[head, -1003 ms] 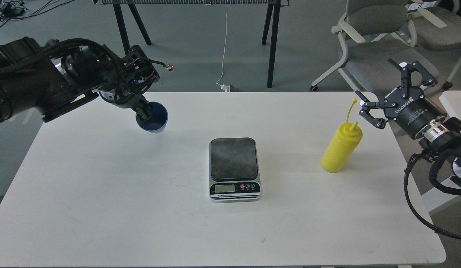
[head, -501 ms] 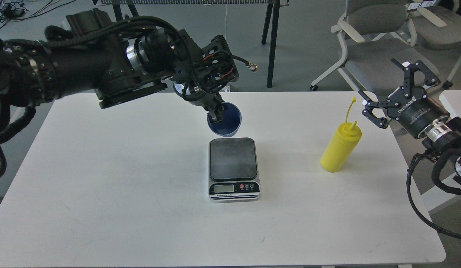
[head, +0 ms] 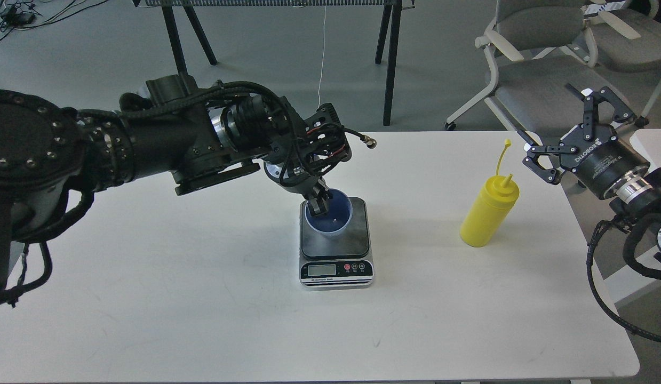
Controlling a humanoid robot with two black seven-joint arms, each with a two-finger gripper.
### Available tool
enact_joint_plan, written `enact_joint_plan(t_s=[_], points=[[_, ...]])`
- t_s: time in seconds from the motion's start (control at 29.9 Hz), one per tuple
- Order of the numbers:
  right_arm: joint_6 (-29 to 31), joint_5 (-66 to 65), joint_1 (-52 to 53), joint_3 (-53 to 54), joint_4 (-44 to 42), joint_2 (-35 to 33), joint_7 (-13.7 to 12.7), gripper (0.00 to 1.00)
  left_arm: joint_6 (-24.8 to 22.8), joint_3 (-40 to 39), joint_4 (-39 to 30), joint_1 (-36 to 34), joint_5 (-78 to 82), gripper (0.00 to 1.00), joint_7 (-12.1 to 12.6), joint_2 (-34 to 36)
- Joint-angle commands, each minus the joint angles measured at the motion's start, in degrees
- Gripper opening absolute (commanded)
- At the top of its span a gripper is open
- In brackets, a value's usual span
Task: Pour seasoning into cup on scale with both arms
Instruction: 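Lower the blue cup onto the scale and release it, then withdraw the left arm away from the cup toward the rest pose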
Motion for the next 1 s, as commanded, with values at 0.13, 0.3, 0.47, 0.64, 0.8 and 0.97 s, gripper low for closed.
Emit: enact_joint_plan(t_s=[0.13, 0.3, 0.47, 0.64, 0.8, 0.97], points=[[0.0, 0.0, -0.4, 0.0, 0.0, -0.1, 0.0, 0.99, 0.0, -0.4, 0.1, 0.2, -0.4, 0.08, 0.0, -1.0], [0.1, 0.0, -0.9, 0.0, 0.1, -0.1, 0.0, 0.99, 0.0, -0.5, 0.7, 1.4, -5.3, 0.26, 0.0, -2.0], [0.2, 0.0, -0.9, 0.0, 0.1, 0.0, 0.1, 0.99, 0.0, -0.6, 2.0, 1.4, -6.2, 0.50, 0.0, -2.2], [0.2, 0.0, -1.0, 0.0, 0.2, -0.1, 0.4, 0.99, 0.0, -0.8, 4.5, 1.3, -6.8, 0.57, 0.0, -2.8], [0.3, 0.0, -1.0, 0.0, 0.2, -0.1, 0.4, 0.99, 0.0, -0.8, 5.9, 1.3, -6.9, 0.58, 0.0, -2.9], [0.3, 0.0, -1.0, 0.0, 0.2, 0.0, 0.6, 0.99, 0.0, -1.5, 7.3, 0.7, -8.9, 0.70, 0.0, -2.9]])
